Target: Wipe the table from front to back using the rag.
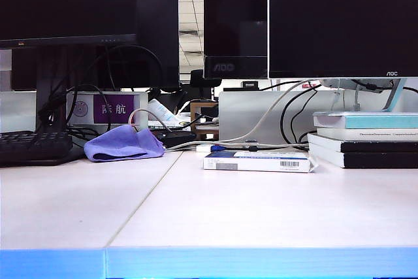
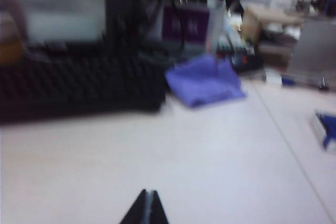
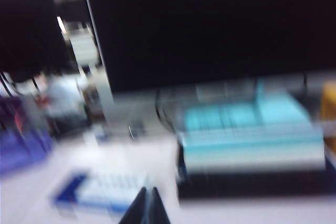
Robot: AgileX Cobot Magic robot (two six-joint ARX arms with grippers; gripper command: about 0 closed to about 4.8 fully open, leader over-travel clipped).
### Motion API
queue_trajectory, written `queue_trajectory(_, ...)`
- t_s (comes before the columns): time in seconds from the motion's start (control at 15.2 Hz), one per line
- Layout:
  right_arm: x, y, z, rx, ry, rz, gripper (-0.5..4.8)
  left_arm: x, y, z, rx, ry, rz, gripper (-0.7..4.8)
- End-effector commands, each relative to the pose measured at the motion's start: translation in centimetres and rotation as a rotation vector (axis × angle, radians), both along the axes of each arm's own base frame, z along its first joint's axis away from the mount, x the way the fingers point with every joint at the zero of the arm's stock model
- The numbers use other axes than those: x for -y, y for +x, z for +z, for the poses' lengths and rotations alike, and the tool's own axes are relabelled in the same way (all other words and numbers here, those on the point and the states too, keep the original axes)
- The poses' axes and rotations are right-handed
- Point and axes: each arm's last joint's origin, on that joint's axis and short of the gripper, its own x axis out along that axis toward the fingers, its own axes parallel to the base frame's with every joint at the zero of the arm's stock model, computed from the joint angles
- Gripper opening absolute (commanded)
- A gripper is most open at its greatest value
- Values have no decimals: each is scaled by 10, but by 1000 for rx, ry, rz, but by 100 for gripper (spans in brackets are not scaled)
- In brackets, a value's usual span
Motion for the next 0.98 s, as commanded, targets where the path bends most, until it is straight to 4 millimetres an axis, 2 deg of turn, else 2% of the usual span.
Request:
queue_trajectory(0.07,-3,-1,44,50,-5,103,-2,0,3,26,16,-7,8,-5)
queue_trajectory(0.13,-4,1,58,54,-12,144,-2,0,6,37,18,-7,8,-5)
queue_trajectory(0.26,-10,15,101,57,-28,253,-2,1,18,68,24,-7,12,-5)
queue_trajectory(0.46,-17,36,141,68,-46,373,-2,3,43,108,1,-6,6,-5)
queue_trajectory(0.52,-19,41,147,65,-48,399,-2,4,52,117,-13,-5,-3,-5)
queue_trajectory(0.59,-30,53,151,50,-60,473,-2,11,73,130,-48,-2,-37,-5)
queue_trajectory(0.72,-48,64,146,22,-108,567,-2,25,99,136,-100,9,-95,-5)
queue_trajectory(0.85,-75,72,137,-34,-139,697,-2,43,125,133,-165,24,-154,-5)
queue_trajectory(0.98,-108,75,123,-102,-228,740,-2,58,152,120,-209,36,-191,-5)
